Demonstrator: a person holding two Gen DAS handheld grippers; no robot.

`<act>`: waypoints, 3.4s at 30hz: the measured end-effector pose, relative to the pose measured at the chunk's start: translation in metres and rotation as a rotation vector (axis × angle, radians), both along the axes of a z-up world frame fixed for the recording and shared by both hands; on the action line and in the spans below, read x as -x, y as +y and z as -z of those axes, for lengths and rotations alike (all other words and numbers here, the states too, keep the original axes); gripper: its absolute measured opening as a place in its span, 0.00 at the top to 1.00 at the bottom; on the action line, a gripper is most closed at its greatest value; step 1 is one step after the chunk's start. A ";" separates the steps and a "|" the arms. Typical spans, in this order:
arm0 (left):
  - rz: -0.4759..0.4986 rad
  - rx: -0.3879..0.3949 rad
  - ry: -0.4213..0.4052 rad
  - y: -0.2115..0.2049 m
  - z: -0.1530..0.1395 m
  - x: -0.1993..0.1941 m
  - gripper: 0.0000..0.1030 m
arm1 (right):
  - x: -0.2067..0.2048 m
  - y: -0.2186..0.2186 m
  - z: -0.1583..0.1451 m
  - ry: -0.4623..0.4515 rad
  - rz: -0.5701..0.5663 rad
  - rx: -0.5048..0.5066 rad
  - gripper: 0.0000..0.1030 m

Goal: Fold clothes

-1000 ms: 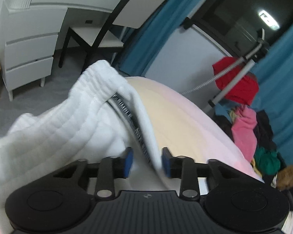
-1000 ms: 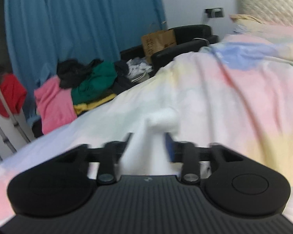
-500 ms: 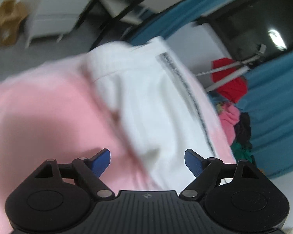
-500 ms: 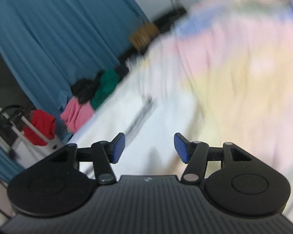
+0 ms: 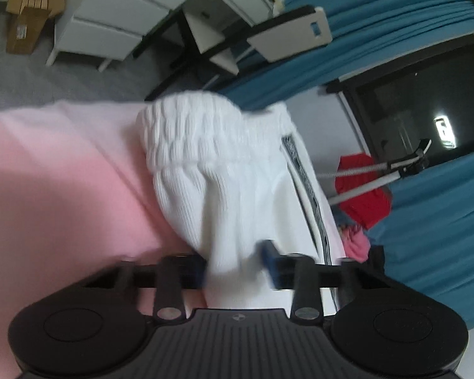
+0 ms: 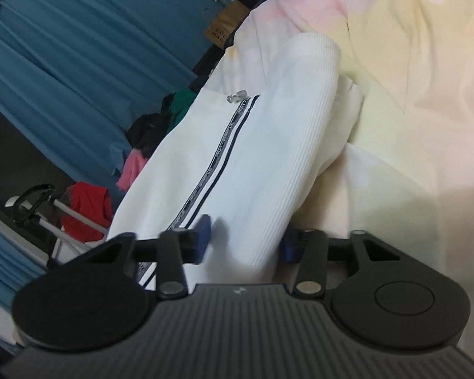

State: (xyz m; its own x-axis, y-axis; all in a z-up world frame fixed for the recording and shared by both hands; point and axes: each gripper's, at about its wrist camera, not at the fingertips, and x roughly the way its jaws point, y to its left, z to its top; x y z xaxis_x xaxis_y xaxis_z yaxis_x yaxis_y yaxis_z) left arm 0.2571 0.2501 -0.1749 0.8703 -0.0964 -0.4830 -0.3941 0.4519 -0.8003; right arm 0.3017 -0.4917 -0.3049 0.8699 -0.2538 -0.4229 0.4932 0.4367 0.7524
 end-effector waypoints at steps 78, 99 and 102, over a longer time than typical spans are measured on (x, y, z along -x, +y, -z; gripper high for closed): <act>0.566 -0.950 0.131 -0.255 -0.059 0.121 0.16 | 0.160 -0.024 -0.008 0.024 0.023 -0.086 0.64; 0.638 -0.959 0.210 -0.242 -0.026 0.112 0.11 | 0.128 0.030 -0.059 0.203 -0.058 0.282 0.88; 0.639 -0.958 0.206 -0.240 -0.028 0.113 0.11 | 0.128 0.072 -0.096 0.188 -0.038 0.495 0.88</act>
